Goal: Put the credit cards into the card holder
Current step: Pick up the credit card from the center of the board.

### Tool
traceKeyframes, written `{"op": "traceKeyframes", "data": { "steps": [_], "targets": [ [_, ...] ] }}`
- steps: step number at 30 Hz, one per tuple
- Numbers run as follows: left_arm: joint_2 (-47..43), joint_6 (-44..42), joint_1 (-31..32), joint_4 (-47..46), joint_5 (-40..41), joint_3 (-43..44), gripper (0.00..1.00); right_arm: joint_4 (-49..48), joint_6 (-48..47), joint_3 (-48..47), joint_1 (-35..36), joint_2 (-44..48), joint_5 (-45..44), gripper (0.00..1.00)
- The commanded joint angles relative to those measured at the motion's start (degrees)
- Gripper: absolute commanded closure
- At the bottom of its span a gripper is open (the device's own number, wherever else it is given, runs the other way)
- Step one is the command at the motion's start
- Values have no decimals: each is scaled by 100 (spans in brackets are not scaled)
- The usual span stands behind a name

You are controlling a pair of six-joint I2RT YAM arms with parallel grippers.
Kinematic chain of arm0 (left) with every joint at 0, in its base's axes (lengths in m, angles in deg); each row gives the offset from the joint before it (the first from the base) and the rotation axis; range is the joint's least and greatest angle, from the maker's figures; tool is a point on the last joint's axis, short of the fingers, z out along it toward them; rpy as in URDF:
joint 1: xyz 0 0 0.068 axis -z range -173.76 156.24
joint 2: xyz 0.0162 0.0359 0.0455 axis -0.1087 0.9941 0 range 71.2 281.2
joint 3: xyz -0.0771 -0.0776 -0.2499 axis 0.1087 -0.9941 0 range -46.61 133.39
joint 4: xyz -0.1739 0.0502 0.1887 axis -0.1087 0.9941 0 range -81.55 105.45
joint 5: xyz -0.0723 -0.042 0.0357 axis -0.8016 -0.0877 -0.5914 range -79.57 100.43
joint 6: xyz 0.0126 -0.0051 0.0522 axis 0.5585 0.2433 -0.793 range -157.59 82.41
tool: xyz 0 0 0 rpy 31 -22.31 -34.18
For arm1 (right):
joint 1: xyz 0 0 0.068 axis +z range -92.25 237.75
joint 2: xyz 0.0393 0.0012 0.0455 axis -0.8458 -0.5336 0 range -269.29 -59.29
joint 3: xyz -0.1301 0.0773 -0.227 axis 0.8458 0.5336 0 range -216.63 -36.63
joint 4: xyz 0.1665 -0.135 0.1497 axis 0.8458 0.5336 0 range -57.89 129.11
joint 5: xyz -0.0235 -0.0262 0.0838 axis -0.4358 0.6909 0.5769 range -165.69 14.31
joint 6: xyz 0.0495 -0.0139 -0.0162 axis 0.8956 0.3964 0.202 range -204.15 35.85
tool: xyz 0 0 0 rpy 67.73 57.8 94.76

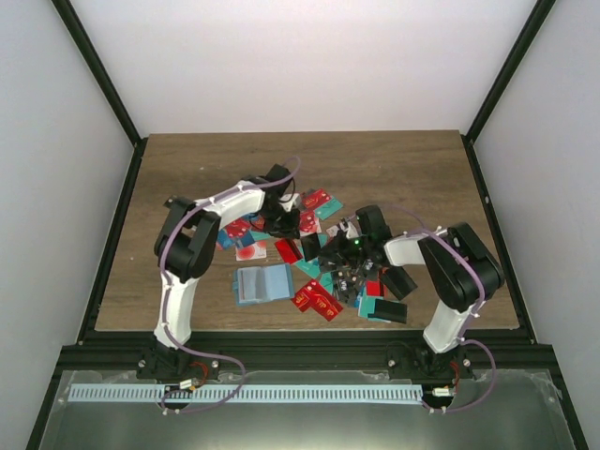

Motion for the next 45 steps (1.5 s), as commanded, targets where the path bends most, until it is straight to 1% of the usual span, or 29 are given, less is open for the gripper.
{"op": "traceKeyframes", "data": {
  "steps": [1, 2, 6, 12, 15, 17, 23, 26, 30, 36, 40, 45],
  "targets": [
    [-864, 54, -282, 320, 118, 18, 79, 359, -227, -288, -34, 371, 83, 99],
    [-1055, 55, -357, 374, 141, -8, 76, 405, -252, -335, -36, 439, 126, 99],
    [-1807, 48, -646, 547, 209, -274, 70, 482, -260, -406, -31, 728, 244, 99],
    [-2905, 184, -856, 561, 157, -1114, 67, 299, -42, -325, -28, 1127, 495, 99],
    [-3467, 348, -903, 430, 31, -1584, 65, -35, 162, -163, 2, 1370, 663, 99],
    [-3846, 507, -961, 259, -204, -1917, 64, -303, 328, -56, 46, 1531, 741, 99],
    [-4991, 1124, -1175, -535, -953, -2799, 63, -1108, 888, 177, 285, 2012, 792, 99],
    [-5463, 1449, -1355, -894, -1289, -3042, 63, -1481, 1176, 167, 402, 2215, 736, 99],
    [-5977, 1928, -1540, -1452, -1722, -3232, 63, -1732, 1375, 8, 479, 2432, 701, 99],
    [-6334, 2527, -1711, -2286, -2296, -3312, 61, -2182, 1737, -242, 511, 2604, 742, 99],
    [-6466, 3129, -1714, -3345, -2851, -3577, 61, -2460, 1973, -394, 576, 2624, 799, 99],
    [-6588, 3497, -1715, -4030, -3024, -3767, 57, -2595, 2135, -709, 740, 2548, 793, 99]
  ]
}}
